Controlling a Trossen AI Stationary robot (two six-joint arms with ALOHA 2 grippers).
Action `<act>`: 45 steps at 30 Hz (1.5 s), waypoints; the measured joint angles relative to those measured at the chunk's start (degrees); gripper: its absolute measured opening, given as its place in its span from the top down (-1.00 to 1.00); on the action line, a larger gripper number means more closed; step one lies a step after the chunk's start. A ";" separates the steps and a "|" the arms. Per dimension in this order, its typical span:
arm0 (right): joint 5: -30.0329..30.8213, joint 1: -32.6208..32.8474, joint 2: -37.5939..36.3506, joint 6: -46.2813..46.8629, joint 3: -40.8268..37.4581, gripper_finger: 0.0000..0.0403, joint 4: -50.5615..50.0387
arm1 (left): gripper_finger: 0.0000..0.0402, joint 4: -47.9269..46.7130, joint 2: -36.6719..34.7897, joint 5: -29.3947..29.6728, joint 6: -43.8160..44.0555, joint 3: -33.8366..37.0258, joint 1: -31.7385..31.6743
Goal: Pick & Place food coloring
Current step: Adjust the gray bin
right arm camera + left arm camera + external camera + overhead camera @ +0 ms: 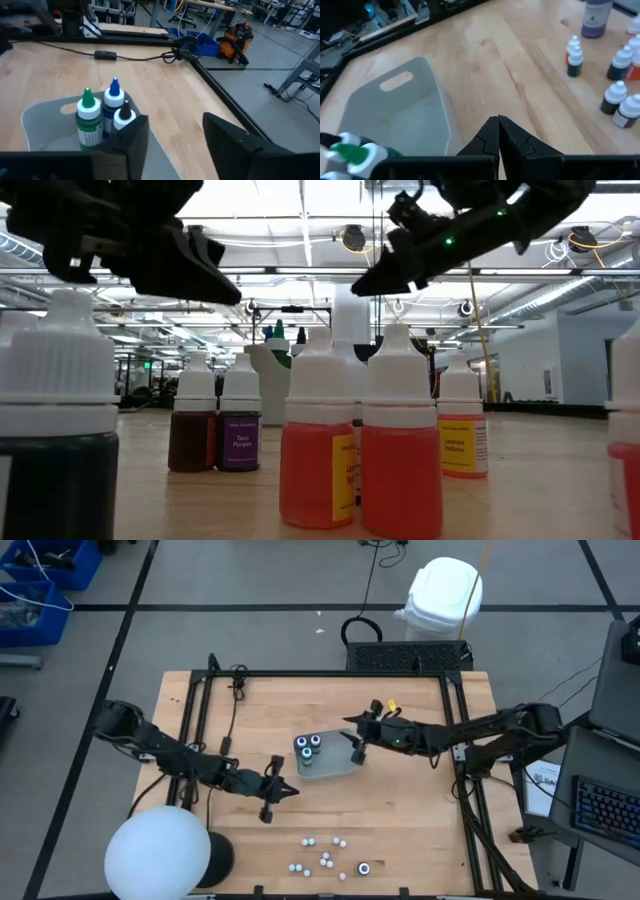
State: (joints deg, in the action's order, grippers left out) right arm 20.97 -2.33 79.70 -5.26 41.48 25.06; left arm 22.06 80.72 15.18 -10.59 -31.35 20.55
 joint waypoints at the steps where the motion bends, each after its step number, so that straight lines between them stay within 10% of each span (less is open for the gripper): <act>1: -0.01 0.01 -0.90 0.02 -0.90 0.19 0.01 | 0.97 0.44 0.67 -0.02 -0.40 0.00 -0.11; 15: -0.04 -1.09 -5.04 0.02 -7.53 0.96 0.33 | 0.95 4.66 3.31 -9.18 2.40 0.00 -2.95; 45: -0.11 -1.46 -5.02 3.06 -8.29 1.00 -1.83 | 0.98 3.01 3.31 -11.76 4.06 -0.01 -2.90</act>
State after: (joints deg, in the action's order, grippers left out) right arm 20.86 -3.79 74.67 -2.20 33.19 23.22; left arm 25.08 84.03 3.42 -6.52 -31.36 17.65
